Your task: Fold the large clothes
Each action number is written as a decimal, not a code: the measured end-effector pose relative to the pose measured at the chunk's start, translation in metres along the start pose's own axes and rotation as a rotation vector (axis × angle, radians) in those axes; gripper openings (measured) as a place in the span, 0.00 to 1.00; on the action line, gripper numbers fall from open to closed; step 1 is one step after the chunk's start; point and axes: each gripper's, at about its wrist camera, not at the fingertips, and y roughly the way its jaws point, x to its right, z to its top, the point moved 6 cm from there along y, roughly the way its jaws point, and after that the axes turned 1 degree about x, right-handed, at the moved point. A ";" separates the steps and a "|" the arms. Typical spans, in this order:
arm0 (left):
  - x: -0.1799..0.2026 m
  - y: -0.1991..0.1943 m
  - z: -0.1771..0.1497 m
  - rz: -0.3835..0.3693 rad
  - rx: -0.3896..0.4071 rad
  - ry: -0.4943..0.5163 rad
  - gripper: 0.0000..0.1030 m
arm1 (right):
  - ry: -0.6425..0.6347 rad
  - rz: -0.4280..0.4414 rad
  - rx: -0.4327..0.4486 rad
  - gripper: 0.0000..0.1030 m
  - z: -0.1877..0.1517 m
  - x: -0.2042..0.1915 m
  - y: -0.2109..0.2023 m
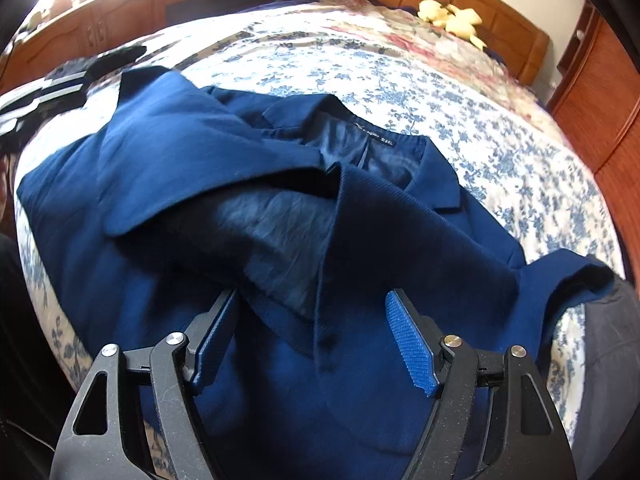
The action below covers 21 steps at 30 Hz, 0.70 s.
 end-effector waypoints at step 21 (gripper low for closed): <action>-0.003 0.004 0.003 -0.027 0.005 -0.016 0.32 | -0.029 -0.135 0.012 0.16 0.112 0.065 0.061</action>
